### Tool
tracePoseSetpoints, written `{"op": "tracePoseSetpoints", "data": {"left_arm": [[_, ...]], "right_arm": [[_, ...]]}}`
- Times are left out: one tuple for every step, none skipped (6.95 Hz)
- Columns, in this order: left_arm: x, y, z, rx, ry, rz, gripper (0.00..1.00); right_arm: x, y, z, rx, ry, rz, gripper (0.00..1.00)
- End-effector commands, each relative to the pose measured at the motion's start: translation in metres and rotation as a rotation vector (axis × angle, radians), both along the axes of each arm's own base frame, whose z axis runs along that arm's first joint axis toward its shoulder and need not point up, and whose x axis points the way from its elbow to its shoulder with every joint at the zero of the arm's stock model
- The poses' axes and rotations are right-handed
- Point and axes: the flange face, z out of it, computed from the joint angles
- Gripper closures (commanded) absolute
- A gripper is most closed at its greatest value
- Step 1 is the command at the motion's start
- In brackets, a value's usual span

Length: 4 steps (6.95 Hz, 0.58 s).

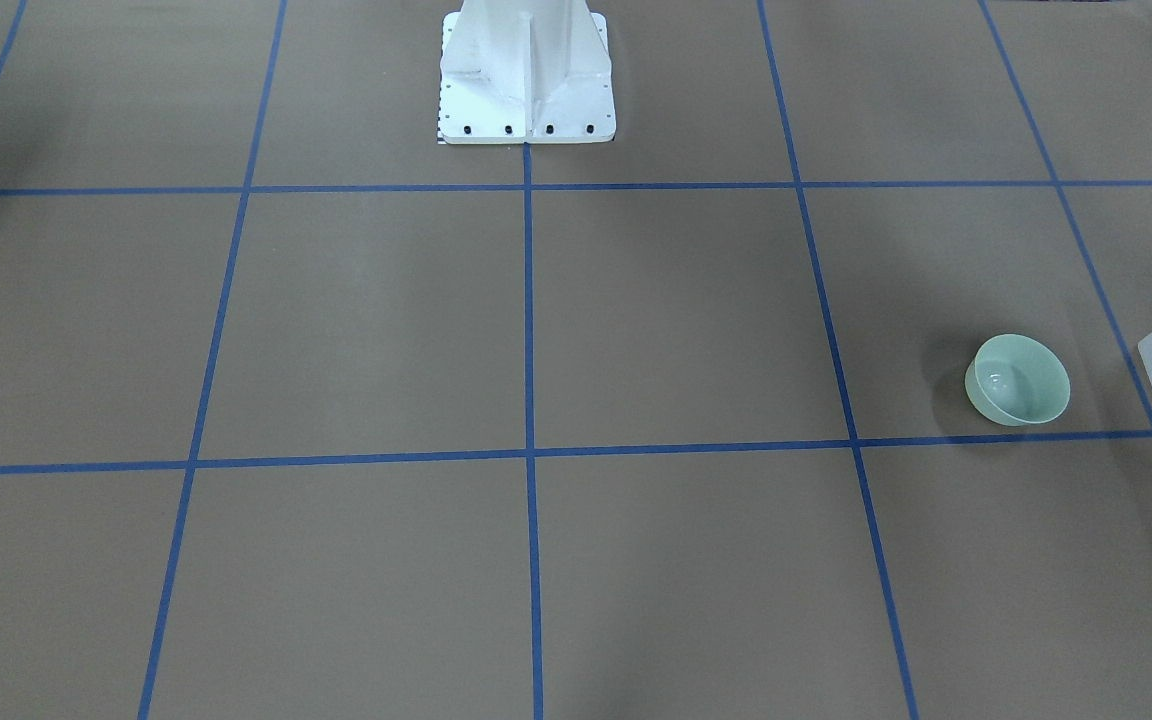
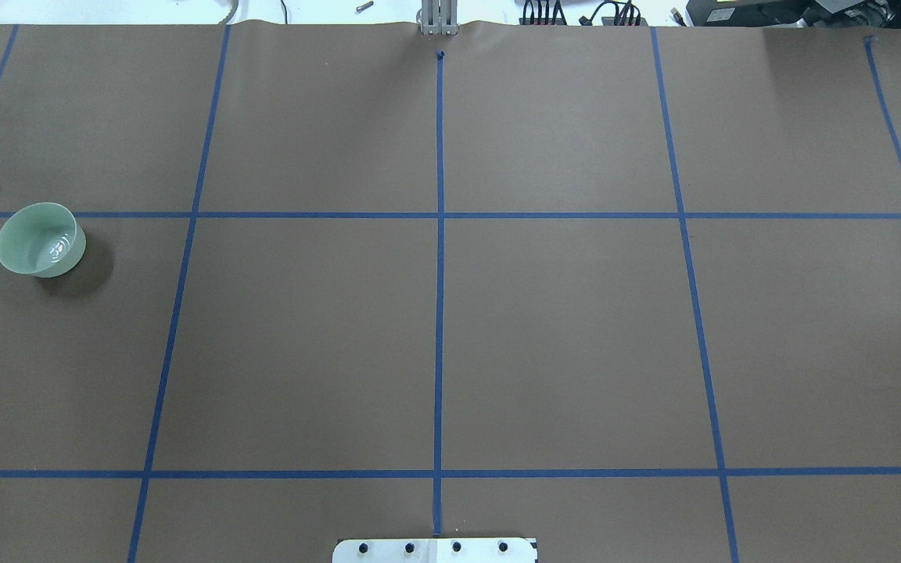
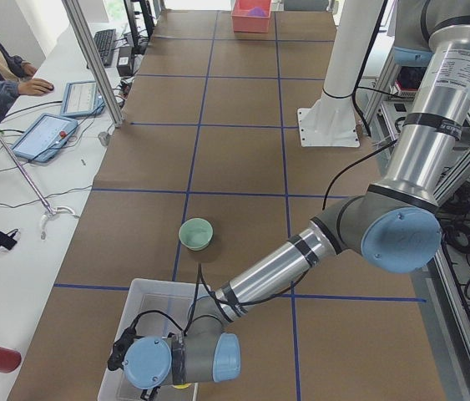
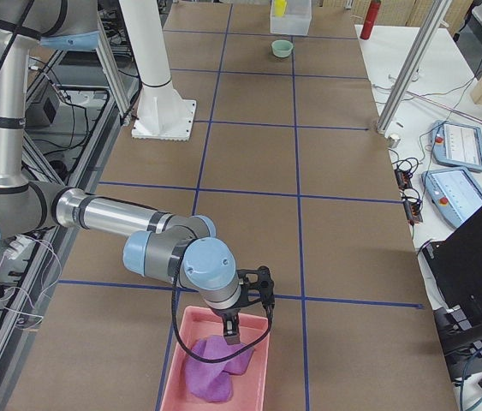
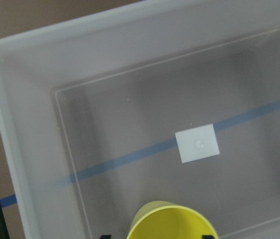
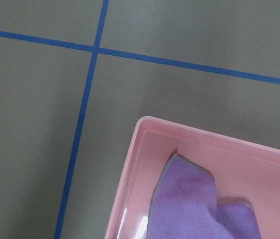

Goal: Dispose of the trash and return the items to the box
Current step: 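Drop the yellow cup into the clear plastic bin with the left gripper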

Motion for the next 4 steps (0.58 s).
{"op": "tracePoseSetpoints", "data": {"left_arm": [[0.039, -0.013, -0.117, -0.12, 0.043, -0.145, 0.19], [0.087, 0.009, -0.155, -0.164, 0.017, -0.181, 0.19], [0.149, 0.03, -0.194, -0.213, 0.014, -0.183, 0.19], [0.191, 0.033, -0.22, -0.249, 0.026, -0.174, 0.19]], "right_arm": [[-0.006, -0.005, -0.017, 0.002, -0.038, 0.025, 0.0], [-0.015, -0.012, -0.034, -0.018, -0.04, 0.048, 0.0], [-0.032, -0.022, -0.057, -0.036, -0.044, 0.061, 0.0], [-0.058, -0.033, -0.091, -0.072, -0.048, 0.091, 0.0]]}}
